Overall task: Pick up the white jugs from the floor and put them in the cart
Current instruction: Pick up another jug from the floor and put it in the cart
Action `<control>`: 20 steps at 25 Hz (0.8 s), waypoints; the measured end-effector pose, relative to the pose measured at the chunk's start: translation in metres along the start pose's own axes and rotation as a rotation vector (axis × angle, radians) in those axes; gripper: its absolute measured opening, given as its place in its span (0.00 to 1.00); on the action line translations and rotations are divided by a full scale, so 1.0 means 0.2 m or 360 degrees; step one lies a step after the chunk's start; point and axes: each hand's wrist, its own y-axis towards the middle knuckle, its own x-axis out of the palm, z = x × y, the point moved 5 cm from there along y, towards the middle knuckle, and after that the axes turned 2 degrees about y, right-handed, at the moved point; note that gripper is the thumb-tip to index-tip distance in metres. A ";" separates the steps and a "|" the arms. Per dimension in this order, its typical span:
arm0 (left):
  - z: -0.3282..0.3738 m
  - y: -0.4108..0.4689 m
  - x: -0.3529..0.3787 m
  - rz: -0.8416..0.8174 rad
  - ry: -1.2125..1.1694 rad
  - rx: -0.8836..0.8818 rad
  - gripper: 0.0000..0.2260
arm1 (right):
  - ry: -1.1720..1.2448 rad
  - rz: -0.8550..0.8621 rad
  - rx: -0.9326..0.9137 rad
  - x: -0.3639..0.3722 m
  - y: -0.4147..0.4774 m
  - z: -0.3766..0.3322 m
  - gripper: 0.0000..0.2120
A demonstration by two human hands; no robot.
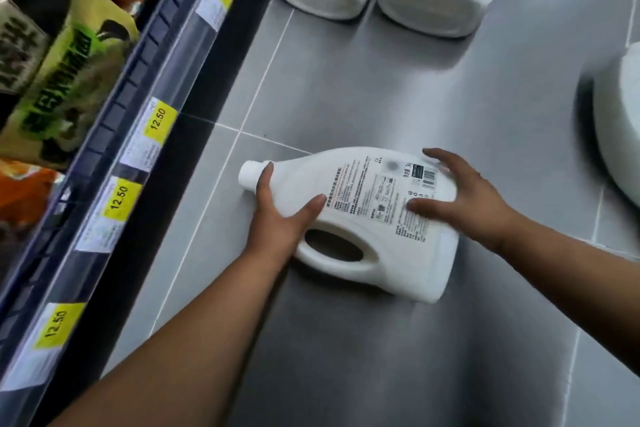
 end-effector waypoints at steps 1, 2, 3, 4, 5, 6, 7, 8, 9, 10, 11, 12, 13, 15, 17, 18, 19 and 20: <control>-0.01 0.00 0.00 0.0003 -0.0025 0.0026 0.42 | 0.0134 0.0045 -0.0013 0.01 -0.01 0.02 0.40; -0.01 0.01 0.00 0.0003 -0.0048 0.0049 0.42 | 0.0249 0.0104 -0.0019 0.02 -0.01 0.03 0.39; 0.00 0.00 0.01 0.0006 -0.0070 0.0062 0.42 | 0.0363 0.0165 -0.0025 0.03 -0.02 0.04 0.37; 0.00 0.00 0.01 0.0008 -0.0092 0.0072 0.42 | 0.0442 0.0218 -0.0031 0.04 -0.03 0.03 0.36; 0.00 -0.01 0.01 -0.0001 -0.0117 0.0081 0.43 | 0.0494 0.0262 -0.0046 0.04 -0.04 0.03 0.35; 0.00 -0.02 0.02 -0.0014 -0.0144 0.0091 0.44 | 0.0526 0.0302 -0.0057 0.04 -0.05 0.02 0.34; 0.00 -0.03 0.02 -0.0020 -0.0161 0.0097 0.45 | 0.0568 0.0336 -0.0072 0.04 -0.07 0.02 0.35; 0.01 -0.05 0.02 -0.0021 -0.0173 0.0101 0.46 | 0.0604 0.0363 -0.0080 0.03 -0.09 0.01 0.36; 0.03 -0.07 0.01 -0.0023 -0.0182 0.0117 0.46 | 0.0640 0.0401 -0.0105 0.02 -0.11 -0.01 0.37; 0.07 -0.08 0.00 -0.0029 -0.0193 0.0145 0.46 | 0.0669 0.0439 -0.0138 -0.01 -0.14 -0.06 0.37; 0.11 -0.09 -0.02 -0.0030 -0.0209 0.0167 0.46 | 0.0693 0.0470 -0.0165 -0.03 -0.16 -0.10 0.36; 0.16 -0.12 -0.06 -0.0027 -0.0235 0.0189 0.46 | 0.0712 0.0501 -0.0185 -0.06 -0.19 -0.17 0.35; 0.24 -0.15 -0.10 -0.0035 -0.0269 0.0229 0.46 | 0.0735 0.0531 -0.0217 -0.10 -0.23 -0.24 0.34; 0.43 -0.23 -0.21 -0.0052 -0.0295 0.0321 0.46 | 0.0784 0.0573 -0.0279 -0.20 -0.33 -0.43 0.33; 0.67 -0.34 -0.34 -0.0055 -0.0304 0.0423 0.47 | 0.0838 0.0617 -0.0356 -0.33 -0.46 -0.67 0.32; 0.80 -0.41 -0.41 -0.0051 -0.0339 0.0472 0.48 | 0.0842 0.0638 -0.0389 -0.40 -0.53 -0.80 0.30; 0.96 -0.49 -0.48 -0.0054 -0.0382 0.0518 0.47 | 0.0836 0.0664 -0.0413 -0.49 -0.61 -0.96 0.29; 1.12 -0.58 -0.56 -0.0060 -0.0417 0.0564 0.45 | 0.0824 0.0687 -0.0438 -0.59 -0.70 -1.13 0.28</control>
